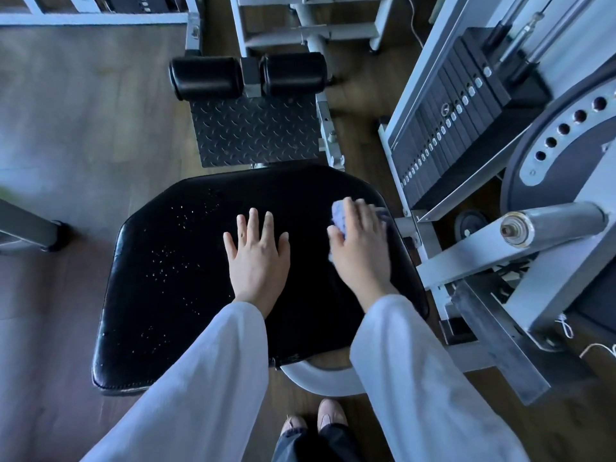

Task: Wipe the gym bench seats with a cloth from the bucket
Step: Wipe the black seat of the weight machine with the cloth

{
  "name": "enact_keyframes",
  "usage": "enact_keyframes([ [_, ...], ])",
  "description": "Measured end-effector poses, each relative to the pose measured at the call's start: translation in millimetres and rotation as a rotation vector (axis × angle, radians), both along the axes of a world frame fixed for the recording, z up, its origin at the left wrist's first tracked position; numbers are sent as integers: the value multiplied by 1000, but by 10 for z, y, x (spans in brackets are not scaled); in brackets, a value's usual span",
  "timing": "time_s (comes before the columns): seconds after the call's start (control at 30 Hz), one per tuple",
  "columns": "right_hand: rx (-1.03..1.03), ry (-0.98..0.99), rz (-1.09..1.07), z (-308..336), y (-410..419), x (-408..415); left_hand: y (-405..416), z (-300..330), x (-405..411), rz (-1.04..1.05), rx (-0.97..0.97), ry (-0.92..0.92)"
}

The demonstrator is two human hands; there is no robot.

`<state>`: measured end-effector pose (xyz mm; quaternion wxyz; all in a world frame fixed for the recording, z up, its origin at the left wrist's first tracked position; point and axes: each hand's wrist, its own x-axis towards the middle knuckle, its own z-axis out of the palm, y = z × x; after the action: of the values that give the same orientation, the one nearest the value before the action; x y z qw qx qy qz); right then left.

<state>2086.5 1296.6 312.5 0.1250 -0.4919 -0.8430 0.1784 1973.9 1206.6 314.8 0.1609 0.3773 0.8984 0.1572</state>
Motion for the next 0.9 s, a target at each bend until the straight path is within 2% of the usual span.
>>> enact_keyframes([
  [0.07, 43, 27, 177, -42, -120, -68, 71, -17, -61, -4, -10, 16],
  [0.13, 55, 56, 239, -65, -90, -9, 116, -33, -120, -11, -22, 17],
  [0.23, 88, 79, 88, -135, 269, 48, 150, -47, -182, -19, -27, 9],
  [0.33, 29, 27, -98, -125, 606, -123, 187, -59, -205, -13, -25, 6],
  [0.5, 18, 42, 254, -128, 421, -490, 271, -88, -258, 1, -38, 22],
  [0.57, 84, 62, 243, -182, 377, -401, 297, -92, -296, -1, -44, 25],
  [0.63, 128, 57, 134, -185, 483, -307, 311, -93, -330, -12, -44, 31],
  [0.73, 38, 5, 4, -172, 659, -407, 323, -120, -358, -20, -49, 43],
  [0.83, -12, 1, 167, -126, 659, -693, 340, -127, -350, -13, -46, 64],
  [0.9, -136, 3, 293, -92, 644, -820, 349, -121, -350, 0, -35, 67],
])
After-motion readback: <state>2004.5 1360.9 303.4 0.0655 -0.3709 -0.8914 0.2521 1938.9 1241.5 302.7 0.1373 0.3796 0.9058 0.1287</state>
